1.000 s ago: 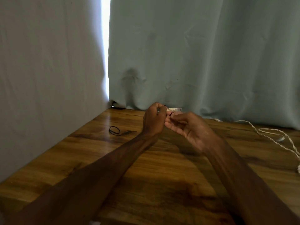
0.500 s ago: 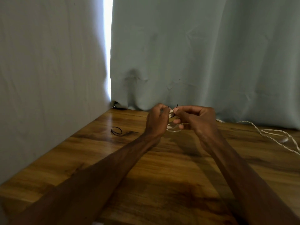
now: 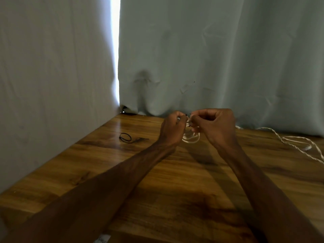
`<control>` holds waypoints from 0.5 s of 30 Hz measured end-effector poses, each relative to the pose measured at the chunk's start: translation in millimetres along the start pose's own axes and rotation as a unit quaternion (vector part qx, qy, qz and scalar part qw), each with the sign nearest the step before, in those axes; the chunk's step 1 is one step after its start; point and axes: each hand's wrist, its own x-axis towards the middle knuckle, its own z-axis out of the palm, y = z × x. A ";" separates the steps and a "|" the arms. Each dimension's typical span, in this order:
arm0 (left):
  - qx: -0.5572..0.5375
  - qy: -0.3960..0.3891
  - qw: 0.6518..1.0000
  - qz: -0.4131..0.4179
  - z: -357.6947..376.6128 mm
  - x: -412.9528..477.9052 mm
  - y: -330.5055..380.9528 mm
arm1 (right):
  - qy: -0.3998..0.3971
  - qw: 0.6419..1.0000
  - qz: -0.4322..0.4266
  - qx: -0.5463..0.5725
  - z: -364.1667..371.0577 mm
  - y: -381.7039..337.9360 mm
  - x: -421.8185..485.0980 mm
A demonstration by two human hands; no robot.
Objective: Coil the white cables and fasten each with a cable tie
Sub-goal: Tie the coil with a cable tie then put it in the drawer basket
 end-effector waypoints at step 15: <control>-0.004 -0.066 0.998 0.012 -0.7 2.1 -0.9 | -0.070 0.985 0.141 0.077 -17.2 -5.2 7.4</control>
